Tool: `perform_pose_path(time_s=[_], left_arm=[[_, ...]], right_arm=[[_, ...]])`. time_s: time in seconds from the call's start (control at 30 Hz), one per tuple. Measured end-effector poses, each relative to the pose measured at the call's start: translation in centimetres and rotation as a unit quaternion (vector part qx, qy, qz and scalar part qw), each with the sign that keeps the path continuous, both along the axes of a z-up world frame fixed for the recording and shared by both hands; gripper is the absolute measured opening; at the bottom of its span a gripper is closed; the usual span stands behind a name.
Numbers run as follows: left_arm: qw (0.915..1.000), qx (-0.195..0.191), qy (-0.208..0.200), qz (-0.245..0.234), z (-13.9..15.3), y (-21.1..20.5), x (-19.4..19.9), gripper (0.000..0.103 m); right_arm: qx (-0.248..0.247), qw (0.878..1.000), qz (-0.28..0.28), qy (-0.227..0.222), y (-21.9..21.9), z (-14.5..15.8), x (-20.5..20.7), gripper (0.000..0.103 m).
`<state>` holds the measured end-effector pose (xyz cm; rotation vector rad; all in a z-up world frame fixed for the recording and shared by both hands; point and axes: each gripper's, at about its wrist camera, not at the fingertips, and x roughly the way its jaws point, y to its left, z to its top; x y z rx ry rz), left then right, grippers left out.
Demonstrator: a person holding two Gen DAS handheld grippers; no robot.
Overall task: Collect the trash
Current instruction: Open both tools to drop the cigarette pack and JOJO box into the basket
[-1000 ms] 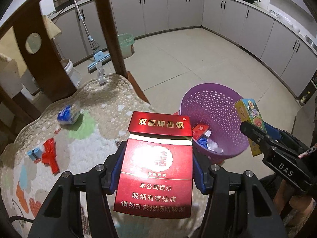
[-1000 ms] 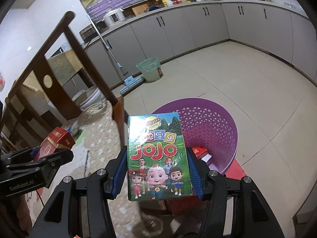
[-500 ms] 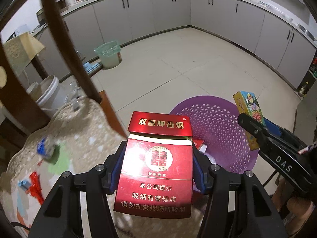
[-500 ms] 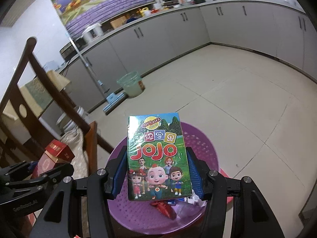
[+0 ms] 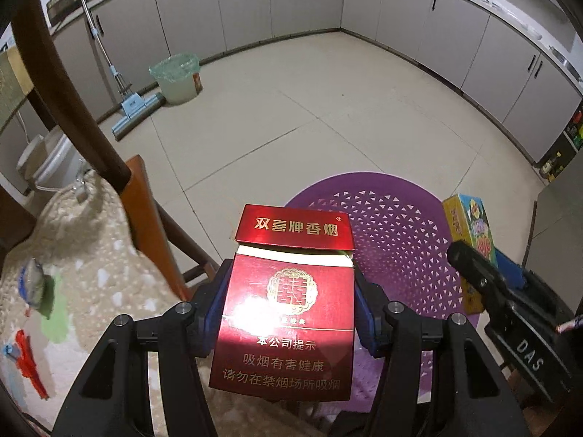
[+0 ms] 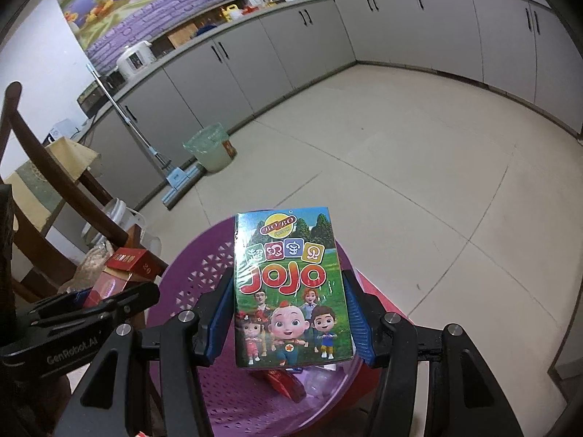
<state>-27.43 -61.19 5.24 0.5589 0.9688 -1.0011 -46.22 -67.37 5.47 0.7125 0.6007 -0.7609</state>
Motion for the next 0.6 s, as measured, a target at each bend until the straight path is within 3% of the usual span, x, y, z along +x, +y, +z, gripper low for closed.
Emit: perform_pose_path(time_s=[0.33,0.6], left_arm=[[0.9998,0.009,0.017,0.003,-1.6,-1.0,0.4,0.057],[0.9999,0.003,0.013,0.0,-1.1,-0.5,0.2,0.058]], right_arm=[[0.007,1.0,0.001,0.01,-0.2,-0.7,0.6,0.06],[0.005,1.0,-0.009,0.006,-0.2,-0.4,0.7,0.061]])
